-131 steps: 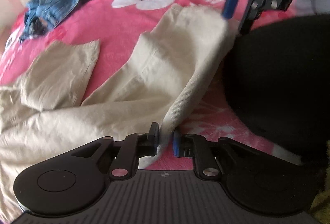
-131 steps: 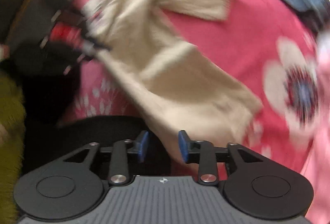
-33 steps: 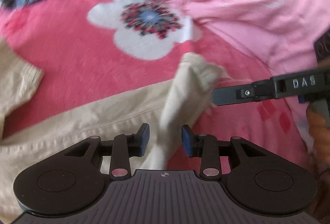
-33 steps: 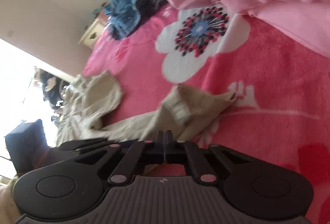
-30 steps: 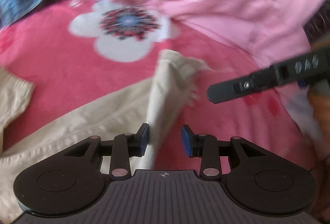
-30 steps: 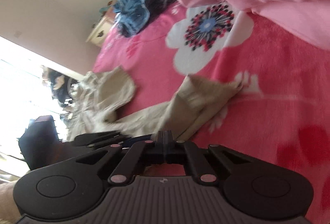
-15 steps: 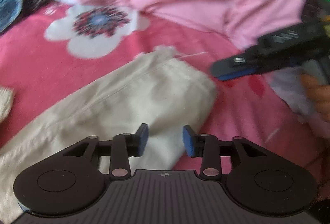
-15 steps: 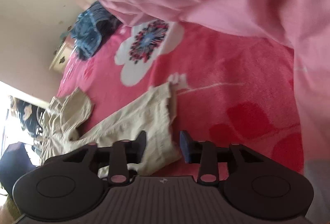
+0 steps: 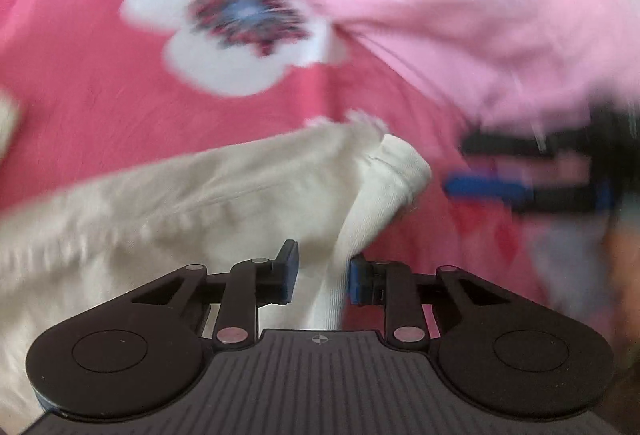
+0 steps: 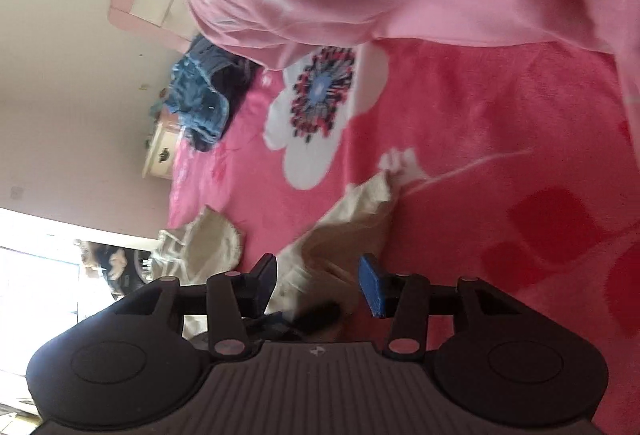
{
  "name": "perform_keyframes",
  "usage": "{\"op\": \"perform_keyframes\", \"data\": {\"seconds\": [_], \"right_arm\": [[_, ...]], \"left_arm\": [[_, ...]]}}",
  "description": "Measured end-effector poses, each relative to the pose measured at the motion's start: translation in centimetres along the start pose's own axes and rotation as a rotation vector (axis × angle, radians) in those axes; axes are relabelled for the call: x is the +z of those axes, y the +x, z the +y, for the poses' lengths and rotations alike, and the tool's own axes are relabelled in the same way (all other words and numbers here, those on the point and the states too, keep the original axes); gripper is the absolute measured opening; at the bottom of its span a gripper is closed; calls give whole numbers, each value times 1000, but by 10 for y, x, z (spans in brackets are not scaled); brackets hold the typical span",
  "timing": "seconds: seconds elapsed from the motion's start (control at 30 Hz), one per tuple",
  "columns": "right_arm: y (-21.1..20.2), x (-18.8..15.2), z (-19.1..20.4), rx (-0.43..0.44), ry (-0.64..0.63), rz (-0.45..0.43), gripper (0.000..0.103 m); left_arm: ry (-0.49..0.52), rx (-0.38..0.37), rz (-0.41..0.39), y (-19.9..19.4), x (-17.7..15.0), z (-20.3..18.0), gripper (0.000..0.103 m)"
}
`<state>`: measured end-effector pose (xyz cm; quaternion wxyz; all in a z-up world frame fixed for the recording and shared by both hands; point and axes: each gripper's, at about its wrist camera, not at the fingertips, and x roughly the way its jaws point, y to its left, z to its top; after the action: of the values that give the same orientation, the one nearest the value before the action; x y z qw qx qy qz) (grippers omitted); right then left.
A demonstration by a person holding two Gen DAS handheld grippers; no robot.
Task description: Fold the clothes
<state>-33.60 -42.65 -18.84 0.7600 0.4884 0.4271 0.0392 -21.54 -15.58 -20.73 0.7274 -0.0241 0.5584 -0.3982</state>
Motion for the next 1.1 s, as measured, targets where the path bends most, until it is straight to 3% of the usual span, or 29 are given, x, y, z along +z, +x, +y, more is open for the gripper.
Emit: {"op": "perform_keyframes", "data": {"seconds": [0.07,0.2,0.5,0.6,0.8,0.9,0.97,1.1], "right_arm": [[5,-4,-1,-4,-16,0,50],[20,-12,7,-32,-109,-4,49],[53,-18,62,-85,-482,-19,43],[66,-17,72,-104,-543,-8,41],[95,-11,65,-164,-527,69,30],[99,-11,59,-168,-484,89,11],[90,-10,58,-154,-436,74,9],[49,-8,50,-90,-250,34,8]], "left_arm": [[-80,-18,-7,-1,3,17,24],[-146,-48,-12,-3,7,30,24],[-103,-38,-26,-4,7,29,24],[-81,-33,-28,-4,4,28,24],[-24,-31,-22,-4,1,22,24],[2,-28,-18,-3,-2,19,24],[42,-4,-13,-5,-4,11,25],[199,77,-19,-21,-19,-15,43]]}}
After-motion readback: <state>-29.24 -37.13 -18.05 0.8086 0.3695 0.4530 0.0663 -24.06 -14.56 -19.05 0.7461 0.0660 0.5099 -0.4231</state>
